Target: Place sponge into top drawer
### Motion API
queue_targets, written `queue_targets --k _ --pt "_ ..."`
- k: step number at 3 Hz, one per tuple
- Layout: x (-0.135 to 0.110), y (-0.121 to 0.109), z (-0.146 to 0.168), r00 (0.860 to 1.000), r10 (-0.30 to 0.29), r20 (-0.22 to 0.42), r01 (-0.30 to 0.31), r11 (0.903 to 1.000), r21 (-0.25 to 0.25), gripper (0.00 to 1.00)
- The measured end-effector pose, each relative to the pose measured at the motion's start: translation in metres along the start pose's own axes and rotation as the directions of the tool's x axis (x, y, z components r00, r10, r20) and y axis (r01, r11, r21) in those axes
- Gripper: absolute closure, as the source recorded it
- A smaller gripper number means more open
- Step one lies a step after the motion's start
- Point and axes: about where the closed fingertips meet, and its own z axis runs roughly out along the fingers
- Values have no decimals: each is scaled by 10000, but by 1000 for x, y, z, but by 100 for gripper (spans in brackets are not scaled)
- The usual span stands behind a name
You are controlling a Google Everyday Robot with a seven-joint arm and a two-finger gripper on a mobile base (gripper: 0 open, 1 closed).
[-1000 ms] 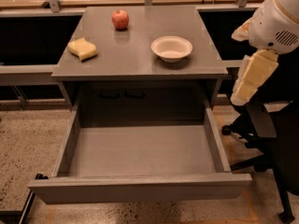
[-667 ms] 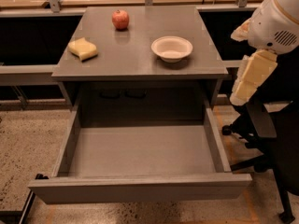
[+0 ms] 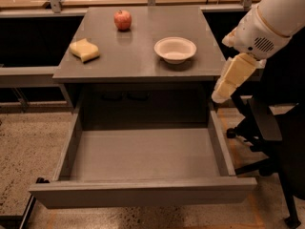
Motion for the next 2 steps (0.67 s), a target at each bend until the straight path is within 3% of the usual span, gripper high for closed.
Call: queue_targets --k 1,2 --pt "-35 -26 26 9954 -238 925 243 9997 -45 0" --pt "-86 -53 50 9809 -354 1913 304 9991 290 0"
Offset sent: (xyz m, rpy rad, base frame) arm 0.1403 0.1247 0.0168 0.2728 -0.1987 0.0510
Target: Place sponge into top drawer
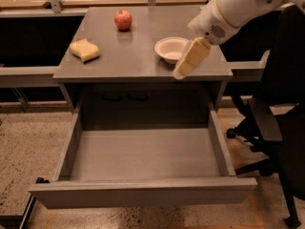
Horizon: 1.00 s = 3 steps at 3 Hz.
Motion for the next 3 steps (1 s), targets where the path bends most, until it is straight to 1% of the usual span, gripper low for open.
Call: queue_targets --k 1,2,3 --pt "-2 -3 4 9999 63 123 -64 9999 84 0" --pt "-1 -1 13 9993 301 219 -300 9995 -49 0" --pt "-33 -8 56 9961 20 887 -1 9998 -217 0"
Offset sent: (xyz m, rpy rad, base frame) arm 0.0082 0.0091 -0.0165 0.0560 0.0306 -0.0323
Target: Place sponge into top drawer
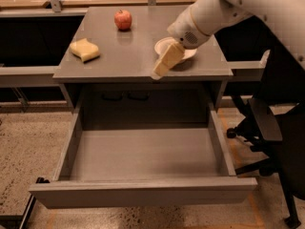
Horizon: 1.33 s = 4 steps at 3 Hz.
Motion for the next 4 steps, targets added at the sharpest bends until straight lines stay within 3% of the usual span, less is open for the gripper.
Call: queue_targets --k 2,3,4 --pt "-56 -26 90 9962 -409 771 421 9990 -141 0" --pt "-82 -39 133 9909 -72 1343 141 9986 -500 0" --pt "-85 -44 137 9892 -34 1465 107 9987 -488 0"
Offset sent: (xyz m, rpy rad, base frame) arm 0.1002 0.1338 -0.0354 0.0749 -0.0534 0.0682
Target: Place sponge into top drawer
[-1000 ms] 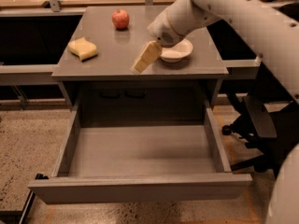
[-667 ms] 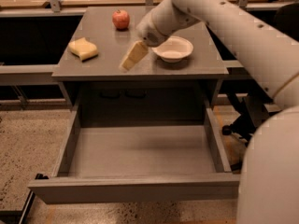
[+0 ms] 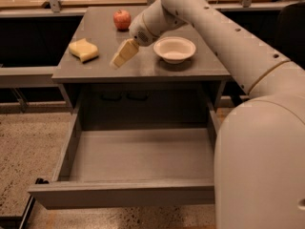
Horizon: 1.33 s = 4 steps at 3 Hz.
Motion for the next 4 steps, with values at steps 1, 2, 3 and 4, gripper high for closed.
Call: queue_targets --k 1,2,3,4 --pt "3 2 3 9994 223 269 -223 9998 -1 0" --pt "-18 -2 30 9946 356 973 -375 9991 175 0" --pt "-48 -9 60 9848 287 1714 -317 9994 147 0" --pt "-75 -16 86 9685 336 2467 -323 9994 -92 0"
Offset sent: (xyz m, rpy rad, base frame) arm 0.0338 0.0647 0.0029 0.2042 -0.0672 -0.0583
